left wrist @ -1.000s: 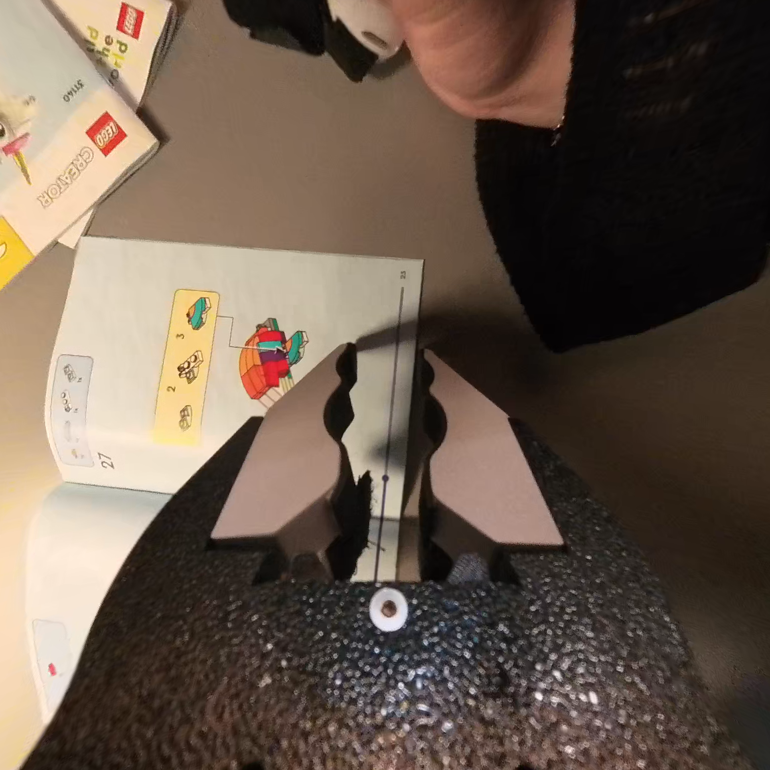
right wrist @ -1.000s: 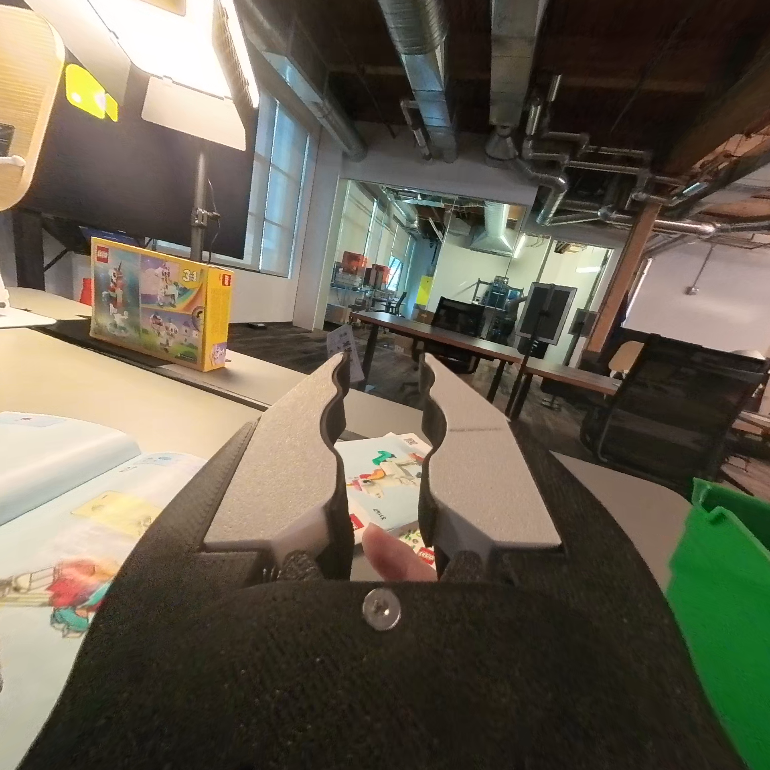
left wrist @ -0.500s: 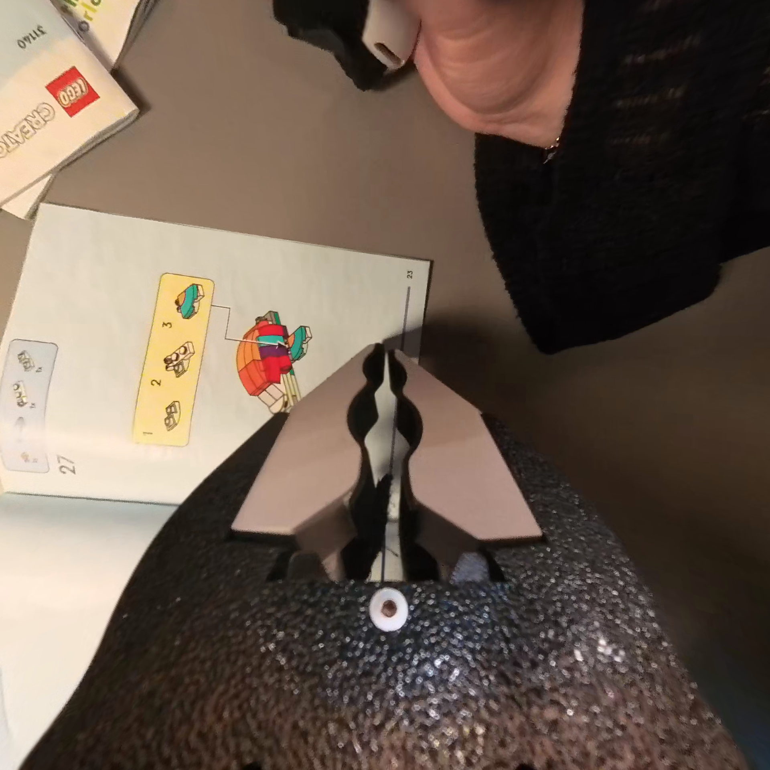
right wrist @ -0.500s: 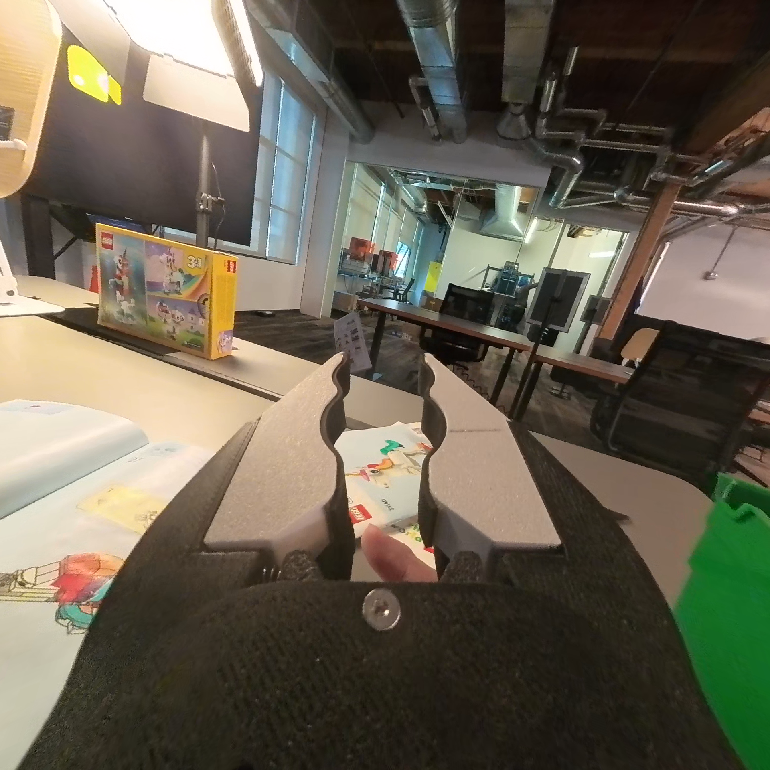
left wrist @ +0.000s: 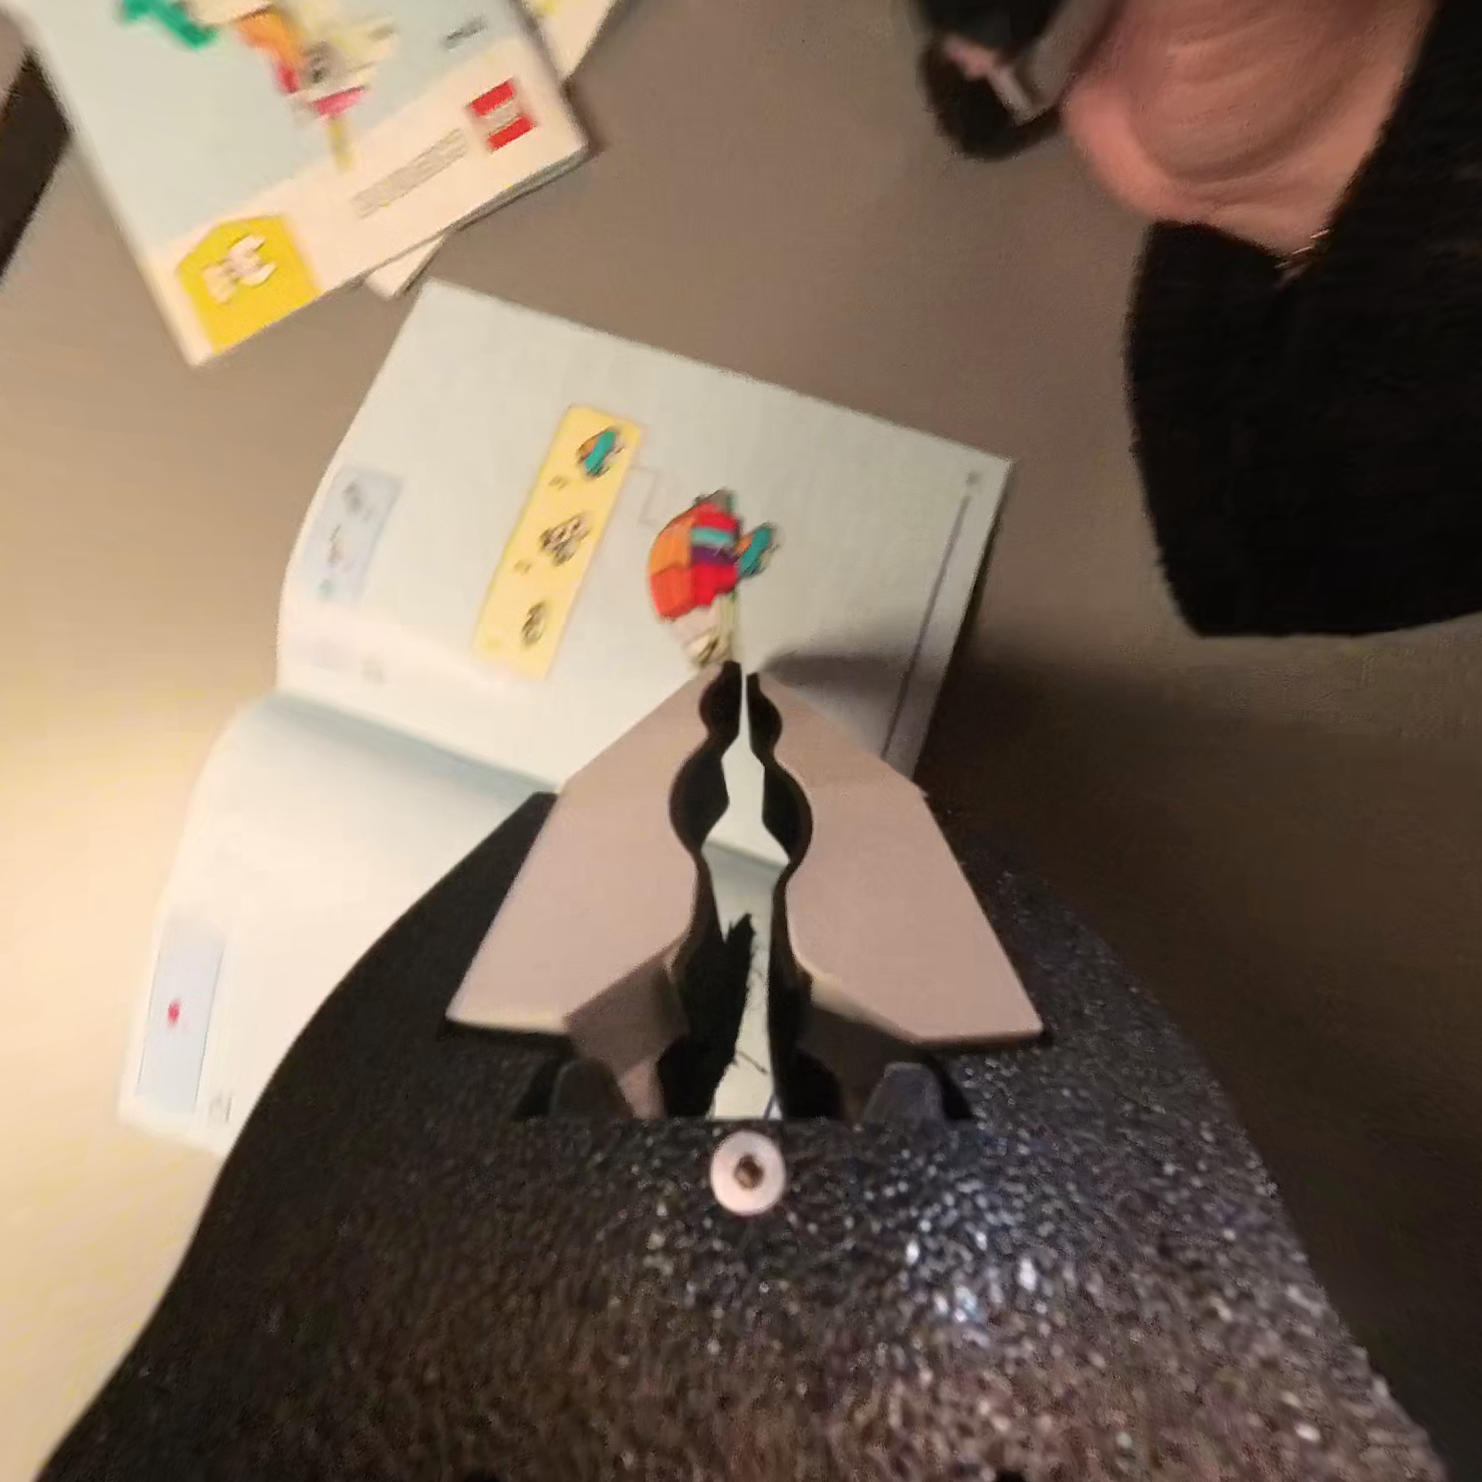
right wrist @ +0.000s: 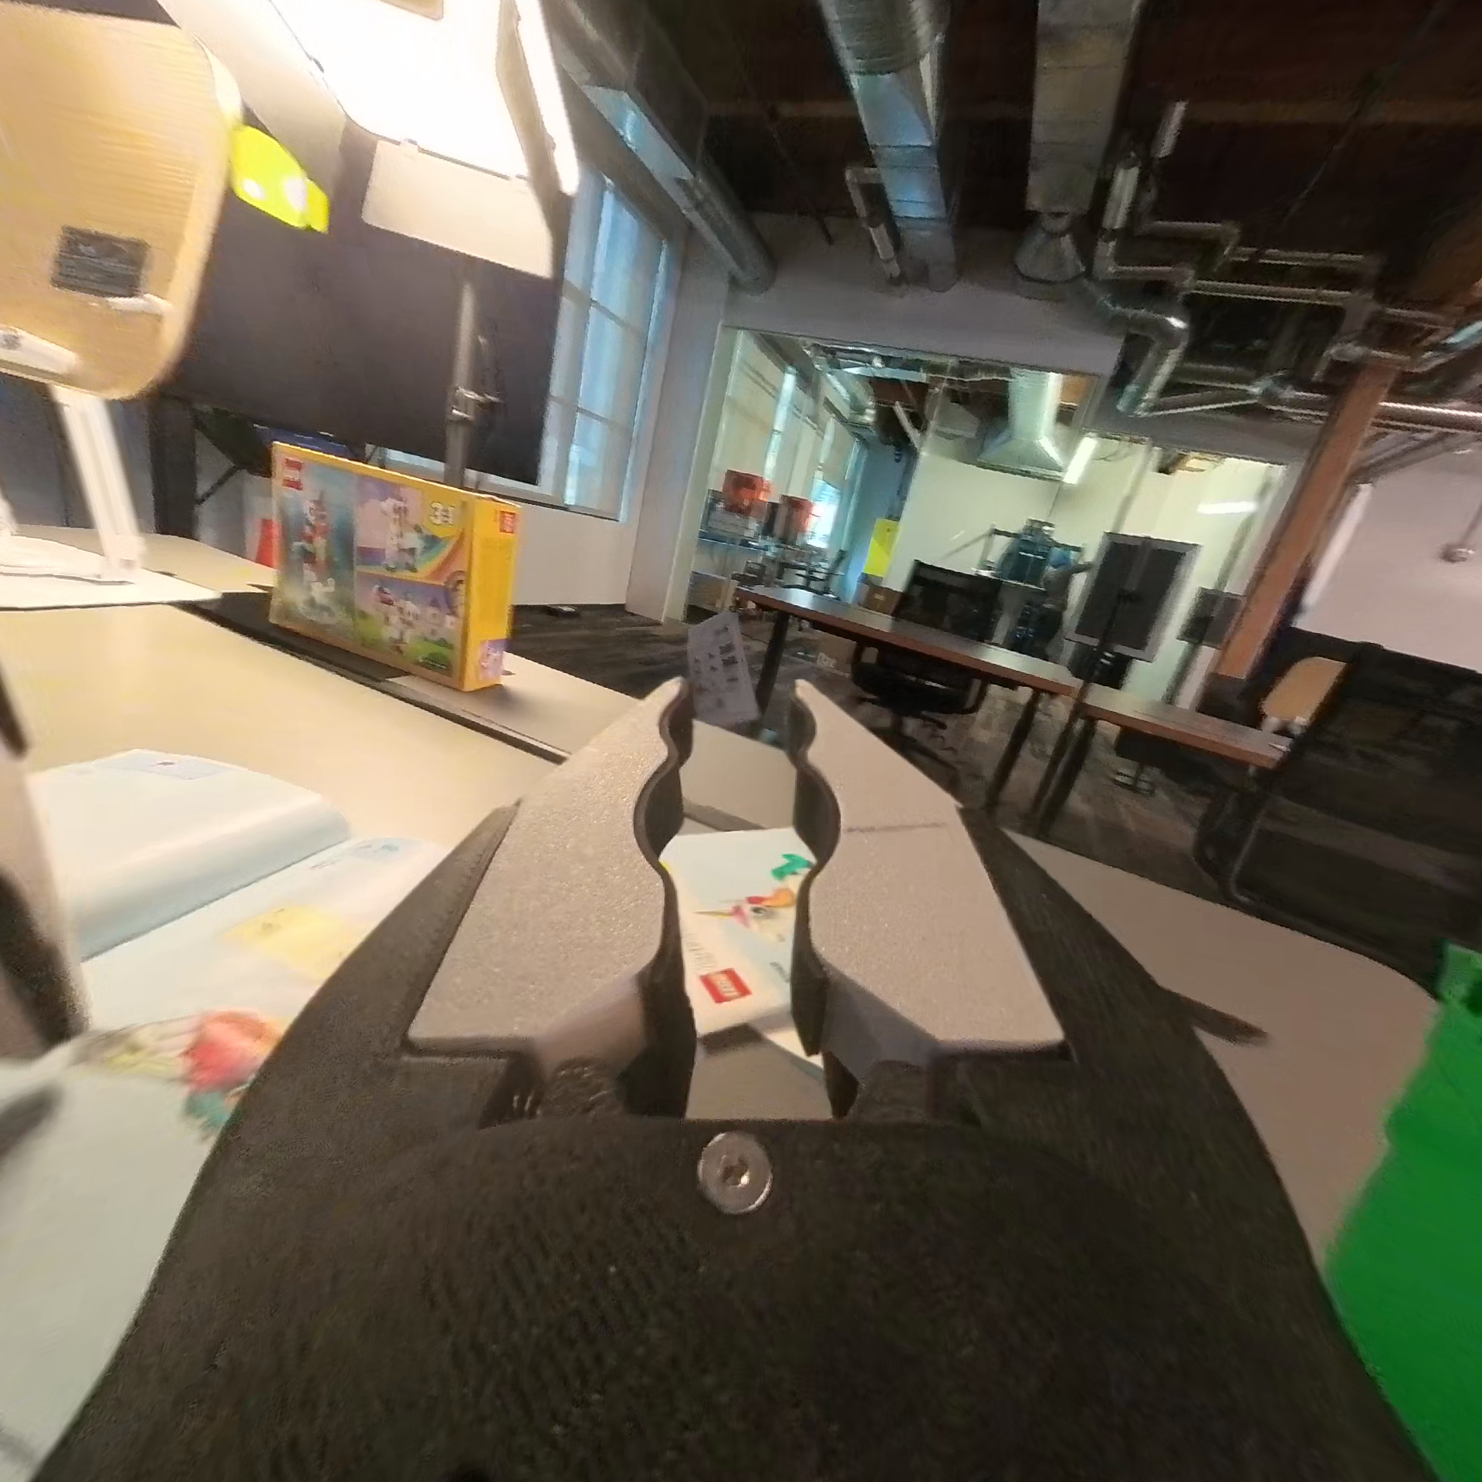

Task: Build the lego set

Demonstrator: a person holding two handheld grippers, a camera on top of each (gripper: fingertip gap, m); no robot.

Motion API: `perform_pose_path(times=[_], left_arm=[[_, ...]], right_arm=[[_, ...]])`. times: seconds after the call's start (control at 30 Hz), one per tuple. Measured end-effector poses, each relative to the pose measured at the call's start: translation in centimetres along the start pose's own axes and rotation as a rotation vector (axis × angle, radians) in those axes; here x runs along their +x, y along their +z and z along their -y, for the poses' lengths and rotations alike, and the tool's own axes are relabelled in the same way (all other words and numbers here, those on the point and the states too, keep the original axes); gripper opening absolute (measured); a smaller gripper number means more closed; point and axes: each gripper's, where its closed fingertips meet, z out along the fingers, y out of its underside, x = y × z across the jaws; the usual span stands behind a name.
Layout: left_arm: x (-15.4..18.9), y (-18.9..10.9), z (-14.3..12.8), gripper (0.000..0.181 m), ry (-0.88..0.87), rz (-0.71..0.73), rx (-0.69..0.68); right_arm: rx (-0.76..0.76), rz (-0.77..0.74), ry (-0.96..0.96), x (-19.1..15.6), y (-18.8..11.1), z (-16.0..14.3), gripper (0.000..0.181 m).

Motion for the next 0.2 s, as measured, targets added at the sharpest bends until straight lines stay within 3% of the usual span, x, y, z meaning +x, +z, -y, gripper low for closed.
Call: perform_pose_path(times=[0.03,0.13,0.2], left_arm=[[-0.5,-0.4,-0.7,0.000,-0.033,0.026,0.000],[-1.1,-0.6,-2.3,0.000,-0.148,0.014,0.033],[-1.0,-0.6,-2.6,0.000,-0.218,-0.026,0.079]], right_arm=[[0.007,0.046,0.011,-0.6,-0.2,0.2,0.013],[-0.078,0.258,0.035,-3.6,-0.6,-0.5,0.000],[-0.252,0.492,0.076,-6.8,-1.5,-2.1,0.000]])
